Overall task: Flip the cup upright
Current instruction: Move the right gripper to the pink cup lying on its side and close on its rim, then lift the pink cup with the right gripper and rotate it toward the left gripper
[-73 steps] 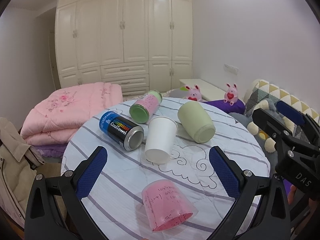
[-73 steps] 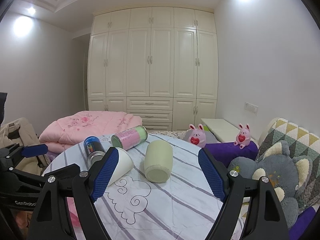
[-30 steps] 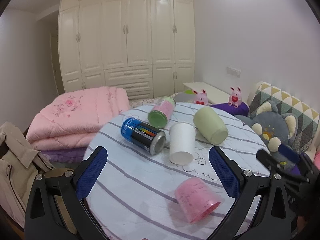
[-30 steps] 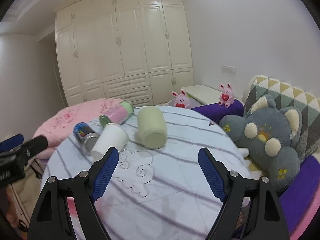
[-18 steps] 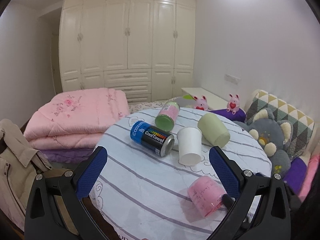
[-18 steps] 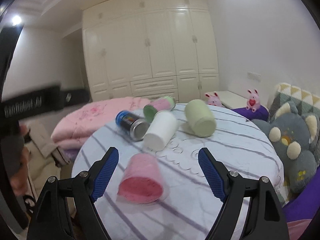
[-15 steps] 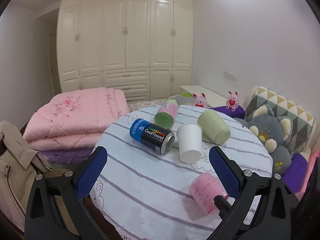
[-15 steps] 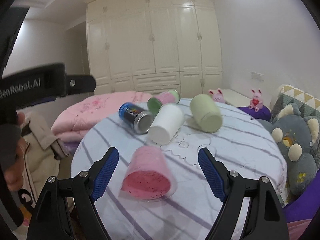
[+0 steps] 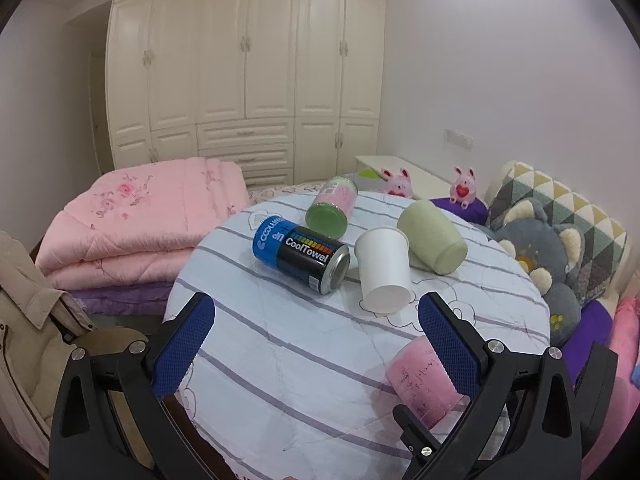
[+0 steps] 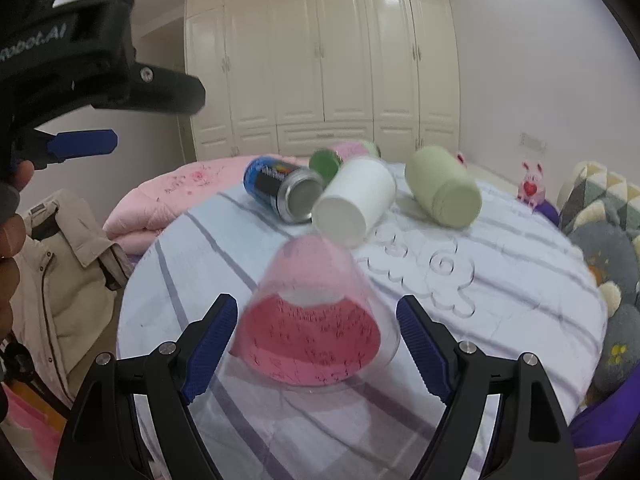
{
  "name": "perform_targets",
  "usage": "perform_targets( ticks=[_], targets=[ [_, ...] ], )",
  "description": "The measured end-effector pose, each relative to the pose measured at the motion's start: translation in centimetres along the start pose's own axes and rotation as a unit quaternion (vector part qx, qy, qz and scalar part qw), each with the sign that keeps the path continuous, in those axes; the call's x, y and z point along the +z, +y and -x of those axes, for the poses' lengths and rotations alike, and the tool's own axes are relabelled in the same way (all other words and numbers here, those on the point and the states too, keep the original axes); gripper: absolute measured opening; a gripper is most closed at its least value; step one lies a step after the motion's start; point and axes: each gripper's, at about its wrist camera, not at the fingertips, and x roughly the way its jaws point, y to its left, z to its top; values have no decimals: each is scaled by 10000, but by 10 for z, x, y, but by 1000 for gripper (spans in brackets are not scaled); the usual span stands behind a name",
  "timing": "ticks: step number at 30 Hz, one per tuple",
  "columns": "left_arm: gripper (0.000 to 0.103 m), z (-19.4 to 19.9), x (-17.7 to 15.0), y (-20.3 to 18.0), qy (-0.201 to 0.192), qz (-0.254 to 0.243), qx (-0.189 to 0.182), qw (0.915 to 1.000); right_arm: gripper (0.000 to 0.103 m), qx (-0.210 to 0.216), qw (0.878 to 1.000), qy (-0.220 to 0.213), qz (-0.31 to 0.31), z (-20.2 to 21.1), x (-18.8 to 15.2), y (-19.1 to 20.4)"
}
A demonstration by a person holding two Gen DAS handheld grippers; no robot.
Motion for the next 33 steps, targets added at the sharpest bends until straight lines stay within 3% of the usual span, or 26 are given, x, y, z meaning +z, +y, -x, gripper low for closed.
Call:
perform_targets(
  ticks=[11, 15, 27, 33],
  targets=[
    [103, -13, -3, -8, 178, -122, 18, 9998, 82, 157, 9992, 217, -281, -6, -11, -11],
    [103, -17, -5, -13, 246, -177, 27, 9995, 67, 169, 9992, 288, -210, -8, -11, -13],
    [103, -37, -9, -48, 530, -447, -170, 9975, 66, 269, 9983, 495, -143, -14, 6, -62],
    [103, -39, -8, -73, 582, -658, -426, 9952, 66, 680, 9937, 834, 300, -20, 18, -95]
  ],
)
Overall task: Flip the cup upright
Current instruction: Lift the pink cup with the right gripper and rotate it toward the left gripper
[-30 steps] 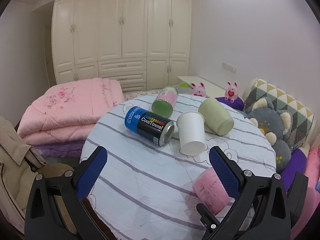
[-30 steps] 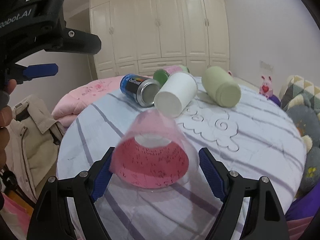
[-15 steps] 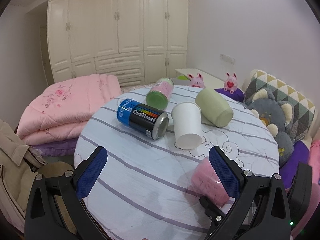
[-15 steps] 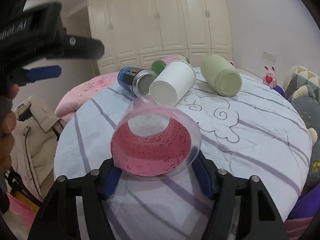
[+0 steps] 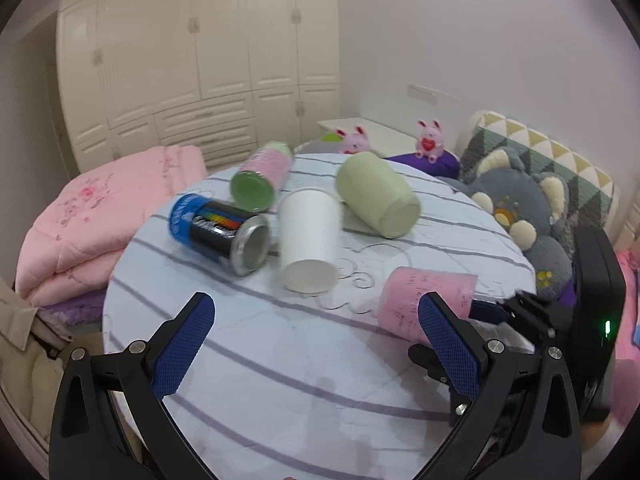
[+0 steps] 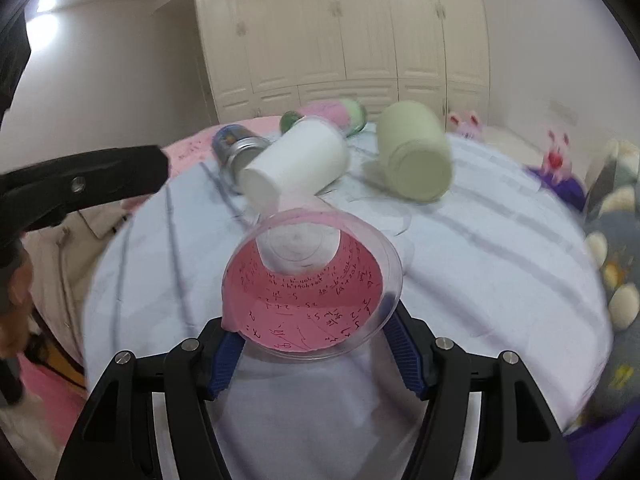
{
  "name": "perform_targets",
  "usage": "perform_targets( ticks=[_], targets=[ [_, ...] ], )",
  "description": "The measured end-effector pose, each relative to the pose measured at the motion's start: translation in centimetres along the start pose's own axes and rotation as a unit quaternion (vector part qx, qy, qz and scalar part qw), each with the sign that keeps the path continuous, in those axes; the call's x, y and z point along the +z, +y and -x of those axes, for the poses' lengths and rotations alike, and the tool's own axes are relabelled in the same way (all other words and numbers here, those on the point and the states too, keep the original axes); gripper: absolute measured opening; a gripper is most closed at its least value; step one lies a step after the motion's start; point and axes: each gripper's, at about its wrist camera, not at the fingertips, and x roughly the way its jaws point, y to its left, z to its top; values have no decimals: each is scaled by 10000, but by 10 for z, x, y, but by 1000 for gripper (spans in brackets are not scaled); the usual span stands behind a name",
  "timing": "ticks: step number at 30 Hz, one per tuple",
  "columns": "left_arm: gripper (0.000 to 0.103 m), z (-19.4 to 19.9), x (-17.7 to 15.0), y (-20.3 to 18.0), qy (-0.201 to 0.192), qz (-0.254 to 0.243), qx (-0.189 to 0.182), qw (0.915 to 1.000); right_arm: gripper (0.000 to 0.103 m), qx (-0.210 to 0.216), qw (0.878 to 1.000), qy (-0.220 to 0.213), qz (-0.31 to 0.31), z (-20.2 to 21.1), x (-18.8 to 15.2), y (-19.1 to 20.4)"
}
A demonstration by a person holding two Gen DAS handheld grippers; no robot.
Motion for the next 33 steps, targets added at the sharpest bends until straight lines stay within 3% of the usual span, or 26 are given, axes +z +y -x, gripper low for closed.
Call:
perform_targets(
  ticks=[9, 14, 17, 19, 21, 27, 33],
  targets=[
    [103, -5, 6, -24, 147, -143, -432, 9989, 66, 968, 9922, 379, 692, 1, 12, -23],
    [103, -7, 6, -33, 154, -271, -386, 9988, 66, 931, 9866, 810, 1071, -16, 9, -27],
    [103, -8, 6, -34, 176, -292, -372, 9987, 67, 1015, 9858, 750, 1111, -16, 15, -32],
    [103, -8, 7, -35, 190, -318, -333, 9988, 82, 967, 9845, 818, 1215, -16, 18, -35],
    [103, -8, 7, -35, 198, -341, -316, 9987, 82, 671, 9843, 925, 1347, -21, 20, -39],
    [103, -8, 15, -45, 191, -780, -469, 9957, 82, 401, 9904, 863, 1004, -3, 22, -50],
    [103, -23, 23, -72, 443, -1846, -776, 9787, 82, -10, 9956, 866, 358, 19, 15, -59]
  ],
)
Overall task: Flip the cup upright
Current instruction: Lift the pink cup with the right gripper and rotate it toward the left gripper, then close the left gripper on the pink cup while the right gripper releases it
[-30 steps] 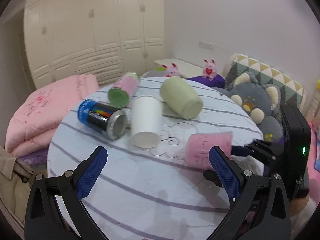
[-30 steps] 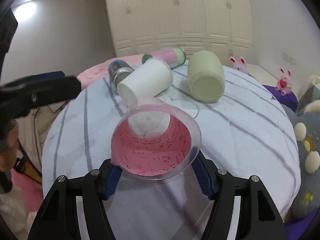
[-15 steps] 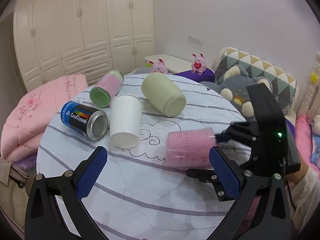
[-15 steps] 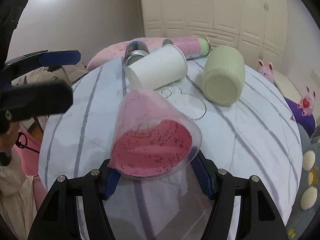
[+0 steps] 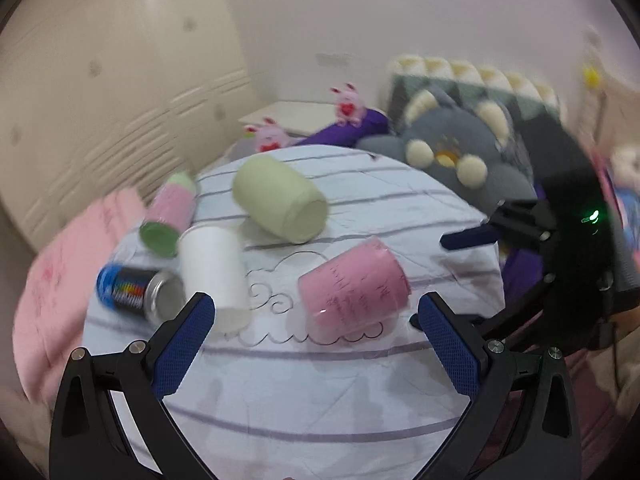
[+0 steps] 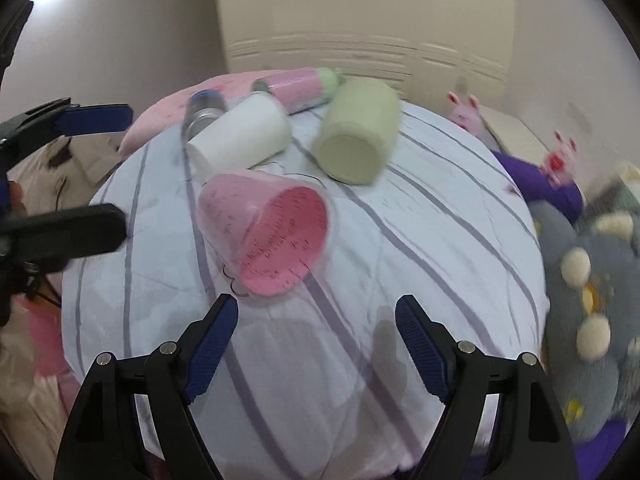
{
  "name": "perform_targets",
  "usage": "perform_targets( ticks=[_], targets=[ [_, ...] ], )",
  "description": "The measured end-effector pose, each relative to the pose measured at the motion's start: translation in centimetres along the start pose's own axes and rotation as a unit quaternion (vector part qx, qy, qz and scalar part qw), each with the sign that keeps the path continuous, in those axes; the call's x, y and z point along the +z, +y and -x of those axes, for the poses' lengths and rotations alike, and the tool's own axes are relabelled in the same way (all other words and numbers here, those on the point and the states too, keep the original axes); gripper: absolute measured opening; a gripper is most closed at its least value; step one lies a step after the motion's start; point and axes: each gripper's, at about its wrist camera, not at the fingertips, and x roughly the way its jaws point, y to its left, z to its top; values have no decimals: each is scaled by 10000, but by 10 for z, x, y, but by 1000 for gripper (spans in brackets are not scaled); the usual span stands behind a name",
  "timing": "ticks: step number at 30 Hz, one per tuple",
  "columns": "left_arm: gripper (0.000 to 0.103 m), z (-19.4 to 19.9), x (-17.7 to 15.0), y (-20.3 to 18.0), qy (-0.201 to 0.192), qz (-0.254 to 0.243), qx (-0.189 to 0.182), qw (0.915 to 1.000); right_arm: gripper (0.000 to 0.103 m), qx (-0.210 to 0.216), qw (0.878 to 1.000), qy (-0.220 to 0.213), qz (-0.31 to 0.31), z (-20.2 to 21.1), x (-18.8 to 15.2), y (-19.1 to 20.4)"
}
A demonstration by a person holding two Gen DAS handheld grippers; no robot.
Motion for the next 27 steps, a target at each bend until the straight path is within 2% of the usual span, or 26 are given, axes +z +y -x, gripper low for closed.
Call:
perform_targets(
  ticks=[3, 5, 6, 8, 11, 12, 16, 24, 25, 27],
  targets=[
    [103, -9, 7, -7, 71, -488, -56, 9988, 82, -196, 9989, -45, -427, 8, -9, -1],
    [103, -17, 9, -9, 280, -786, -244, 9962, 82, -335, 9978, -57, -573, 9, -14, 0],
    [103, -20, 10, -11, 355, -1007, -225, 9940, 82, -327, 9975, -45, -618, 9, -15, 0],
    [103, -26, 10, -16, 477, -1510, -204, 9872, 82, -300, 9974, -23, -659, 9, -18, -1],
    [103, -37, 17, -15, 791, -1953, -737, 9748, 82, -274, 9974, -5, -668, 8, -17, -5],
    [103, -39, 20, -16, 851, -2102, -756, 9710, 82, -272, 9971, 12, -706, 8, -16, -6],
    [103, -52, 27, -27, 1285, -3059, -1145, 9364, 82, -152, 9964, 8, -829, 5, -11, -11],
    [103, -83, 36, -44, 1940, -3828, -1440, 8917, 82, -73, 9951, 108, -981, -9, -8, -14],
    [103, -89, 34, -46, 2045, -3944, -1512, 8831, 82, -61, 9949, 112, -1003, -9, -8, -15],
    [103, -94, 31, -48, 2149, -4078, -1566, 8735, 82, 22, 9939, 90, -1103, -9, -10, -18]
  ],
)
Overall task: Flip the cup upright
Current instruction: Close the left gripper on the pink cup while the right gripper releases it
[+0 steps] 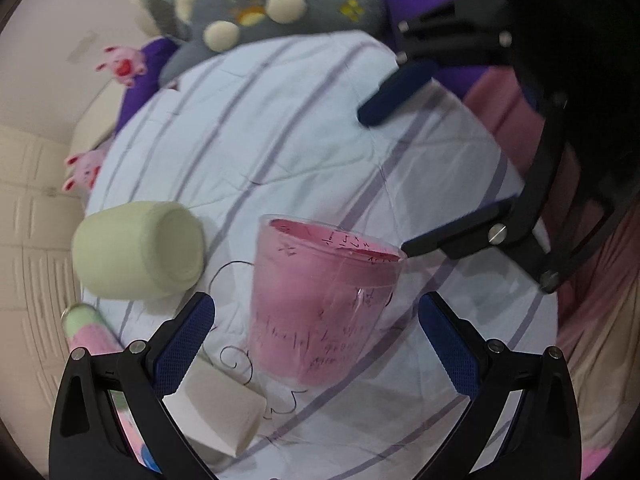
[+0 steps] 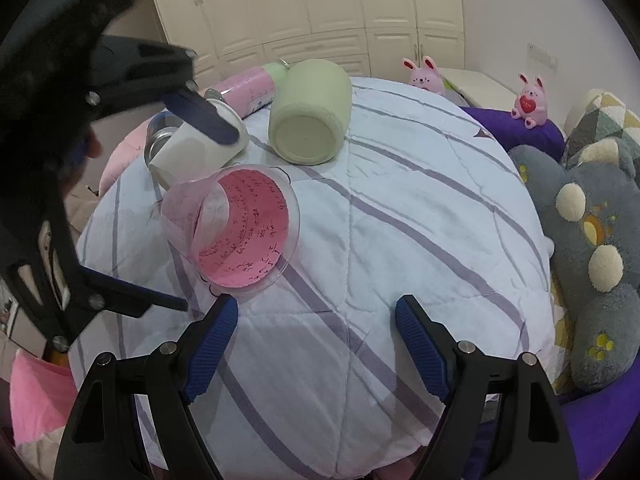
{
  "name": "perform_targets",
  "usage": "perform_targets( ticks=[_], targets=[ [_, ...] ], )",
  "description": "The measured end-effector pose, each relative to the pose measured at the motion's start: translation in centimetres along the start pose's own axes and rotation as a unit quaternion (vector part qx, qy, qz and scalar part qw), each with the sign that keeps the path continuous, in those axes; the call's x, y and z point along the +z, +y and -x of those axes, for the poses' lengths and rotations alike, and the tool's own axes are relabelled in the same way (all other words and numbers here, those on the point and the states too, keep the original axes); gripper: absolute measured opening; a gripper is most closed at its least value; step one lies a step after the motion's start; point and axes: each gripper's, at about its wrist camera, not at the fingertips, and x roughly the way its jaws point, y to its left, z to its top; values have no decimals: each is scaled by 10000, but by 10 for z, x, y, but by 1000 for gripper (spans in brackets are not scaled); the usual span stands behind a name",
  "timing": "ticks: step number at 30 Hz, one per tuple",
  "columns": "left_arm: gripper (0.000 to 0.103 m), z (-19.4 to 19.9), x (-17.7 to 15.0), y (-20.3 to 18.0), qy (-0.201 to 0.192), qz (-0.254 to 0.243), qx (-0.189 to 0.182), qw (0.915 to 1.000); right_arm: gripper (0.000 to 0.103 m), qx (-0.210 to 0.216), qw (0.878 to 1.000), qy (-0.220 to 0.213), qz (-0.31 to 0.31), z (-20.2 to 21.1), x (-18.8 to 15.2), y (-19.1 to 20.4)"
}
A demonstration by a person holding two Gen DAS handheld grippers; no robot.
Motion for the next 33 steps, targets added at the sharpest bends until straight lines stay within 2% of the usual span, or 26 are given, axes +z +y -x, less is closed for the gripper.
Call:
perform_targets(
  ticks=[6, 10, 13, 16, 21, 22, 23, 28, 33],
  targets=[
    [102, -13, 6, -7, 130, -382, -206, 9990, 82, 165, 9996, -74, -236, 1, -1, -6],
    [88, -15, 8, -6, 106, -511, -351, 9980, 82, 174, 9994, -83, -283, 0, 0, -6],
    [86, -17, 10, -2, 57, -516, -405, 9978, 82, 160, 9994, -86, -293, 0, 0, -5],
    [75, -18, 10, 3, 49, -489, -531, 9974, 82, 158, 9994, -86, -296, 0, 0, -6],
    [72, -21, 12, 9, 89, -469, -590, 9971, 82, 177, 9994, -81, -302, 1, -1, -7],
    [69, -20, 12, 8, 95, -464, -607, 9970, 82, 175, 9994, -86, -299, 1, -1, -7],
    [66, -21, 15, 10, 96, -452, -593, 9972, 82, 172, 9994, -86, -298, 1, -1, -7],
    [66, -22, 17, 11, 98, -385, -507, 9979, 82, 157, 9995, -70, -268, 1, -2, -6],
    [65, -12, 15, 17, -136, 20, -317, 9994, 82, 180, 9993, -86, -310, 1, -2, -8]
  ],
)
